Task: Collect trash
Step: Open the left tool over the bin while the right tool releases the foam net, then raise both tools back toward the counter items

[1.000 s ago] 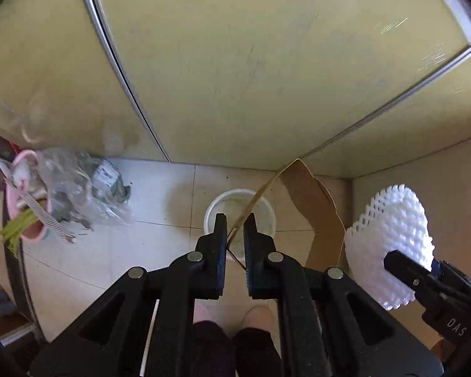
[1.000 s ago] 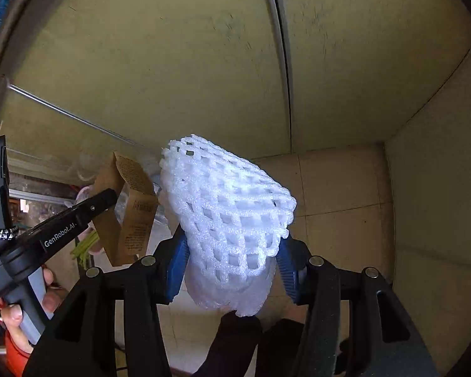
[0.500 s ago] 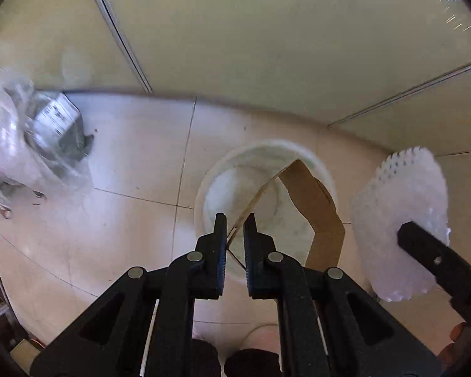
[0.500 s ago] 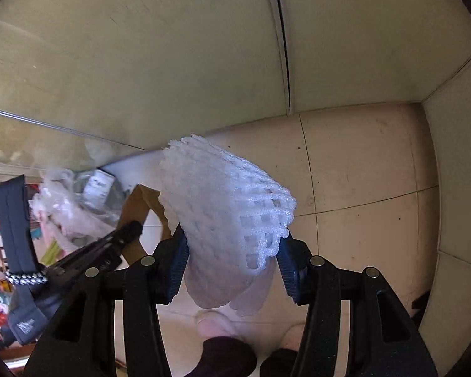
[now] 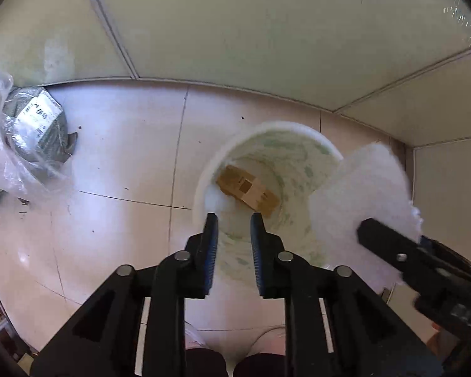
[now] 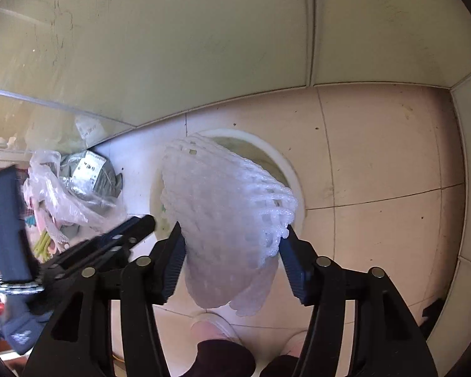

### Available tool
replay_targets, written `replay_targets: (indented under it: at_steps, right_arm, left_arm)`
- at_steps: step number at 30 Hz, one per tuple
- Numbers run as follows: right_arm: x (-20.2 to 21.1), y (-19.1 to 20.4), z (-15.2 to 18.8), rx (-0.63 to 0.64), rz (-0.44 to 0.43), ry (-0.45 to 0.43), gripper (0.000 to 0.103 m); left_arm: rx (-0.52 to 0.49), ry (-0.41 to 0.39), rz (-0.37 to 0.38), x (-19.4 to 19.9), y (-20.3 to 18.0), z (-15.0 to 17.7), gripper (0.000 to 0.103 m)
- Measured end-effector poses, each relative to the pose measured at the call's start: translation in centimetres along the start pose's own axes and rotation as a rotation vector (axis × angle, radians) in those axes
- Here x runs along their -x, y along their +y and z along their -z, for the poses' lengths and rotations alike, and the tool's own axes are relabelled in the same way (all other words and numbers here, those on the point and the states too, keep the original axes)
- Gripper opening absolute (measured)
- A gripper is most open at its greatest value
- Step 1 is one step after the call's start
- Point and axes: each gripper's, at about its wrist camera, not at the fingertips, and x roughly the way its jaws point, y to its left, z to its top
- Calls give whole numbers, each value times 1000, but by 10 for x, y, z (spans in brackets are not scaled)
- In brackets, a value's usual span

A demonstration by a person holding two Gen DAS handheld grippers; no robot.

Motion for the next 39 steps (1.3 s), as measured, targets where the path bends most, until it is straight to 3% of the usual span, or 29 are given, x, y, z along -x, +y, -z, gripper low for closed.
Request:
replay_targets:
  at_steps: [4, 11, 20, 25, 31, 39]
  right_arm:
    - [-10, 6, -4, 19, 24, 16, 64]
    - [-15, 35, -2, 109, 111, -5, 65]
    - [27, 50, 13, 235, 149, -124, 77]
    - [31, 63, 15, 244, 188, -111, 77]
    - [92, 87, 21, 222, 216, -156, 77]
    - [260, 141, 26, 257, 253, -318, 77]
  left_arm:
    - [20, -32, 3, 18, 10, -2, 21]
    - [35, -71, 18, 47, 17, -2, 21]
    - [11, -95, 23, 90, 20, 10, 21]
    - [13, -91, 12, 114, 19, 17, 21]
    - [-19, -98, 13, 172, 2, 19, 21]
    - [-76, -194, 49, 322, -33, 12, 21]
